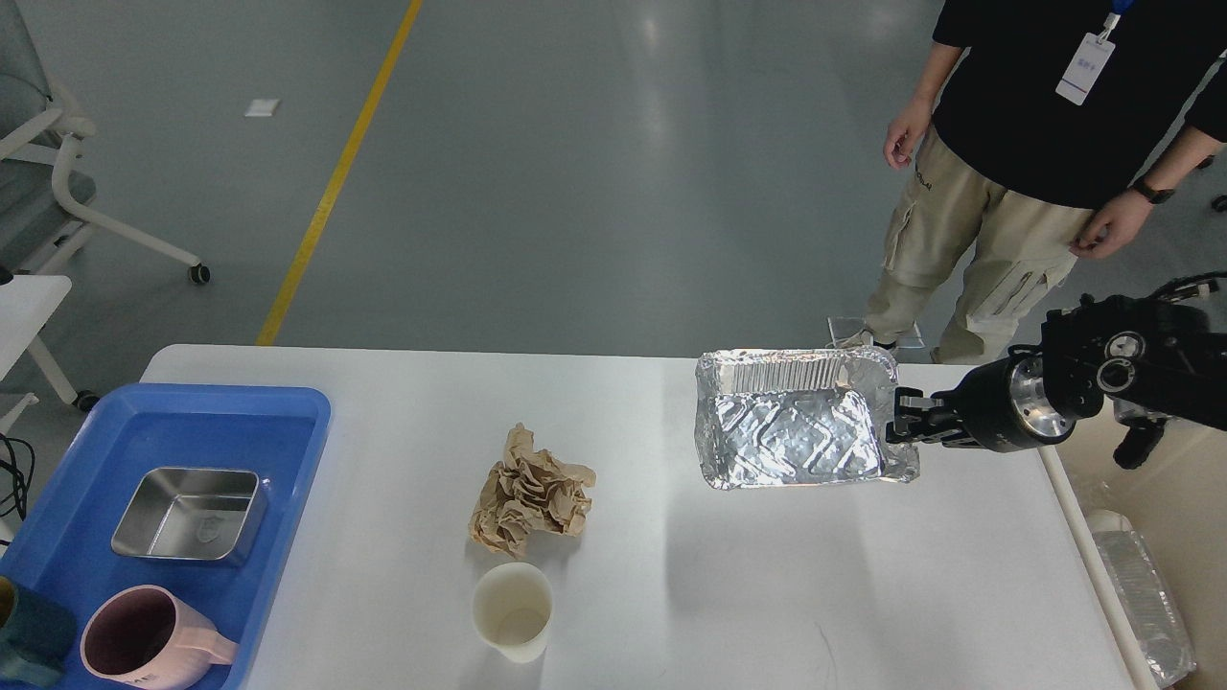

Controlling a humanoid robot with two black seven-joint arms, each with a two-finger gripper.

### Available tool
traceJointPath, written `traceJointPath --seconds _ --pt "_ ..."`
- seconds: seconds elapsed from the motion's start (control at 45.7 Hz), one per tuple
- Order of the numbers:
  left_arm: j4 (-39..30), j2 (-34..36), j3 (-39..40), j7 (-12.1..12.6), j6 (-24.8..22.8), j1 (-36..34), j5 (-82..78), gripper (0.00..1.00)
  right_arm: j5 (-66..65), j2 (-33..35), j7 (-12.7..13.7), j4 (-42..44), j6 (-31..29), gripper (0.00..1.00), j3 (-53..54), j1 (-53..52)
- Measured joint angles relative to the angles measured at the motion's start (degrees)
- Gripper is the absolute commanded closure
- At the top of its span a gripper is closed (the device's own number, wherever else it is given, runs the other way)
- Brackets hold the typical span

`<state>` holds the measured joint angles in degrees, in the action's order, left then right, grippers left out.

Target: Tidy desktop

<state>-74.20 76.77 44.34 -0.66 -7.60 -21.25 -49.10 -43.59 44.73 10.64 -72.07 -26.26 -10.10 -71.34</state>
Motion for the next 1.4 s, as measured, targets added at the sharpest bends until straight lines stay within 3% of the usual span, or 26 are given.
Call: traceJointPath --seconds 0.153,0.525,0.612,0.94,1.181,1.399 --pt "-1.65 1.23 -2.06 1.08 4.01 -0.16 -0.29 0.03 0.00 -0.07 0.00 0.00 0.06 1.00 0.08 -0.64" --pt "-9.57 0.81 -5.32 -0.50 3.27 -0.12 -2.63 0.03 0.00 0.26 0.00 -0.25 0.15 1.00 0.94 -0.91" --pt "-9.60 0.67 -8.34 -2.74 2.87 -0.40 -9.08 0.03 0.00 0.27 0.00 -0.27 0.16 1.00 1.36 -0.99" --pt "-8.93 -4.97 -11.36 -15.17 1.82 -0.62 -38.98 0.03 0.00 0.18 0.06 -0.43 0.16 1.00 2.00 -0.92" --pt "-8.93 -10.32 -11.94 -19.85 -6.11 -4.14 -55.12 0.03 0.05 0.21 0.06 -0.51 -0.01 1.00 2.17 -1.30" --pt "-8.87 -16.08 -17.16 -20.76 -11.37 -10.08 -65.62 0.03 0.33 0.42 0.06 -0.82 -0.59 1.00 2.04 -1.35"
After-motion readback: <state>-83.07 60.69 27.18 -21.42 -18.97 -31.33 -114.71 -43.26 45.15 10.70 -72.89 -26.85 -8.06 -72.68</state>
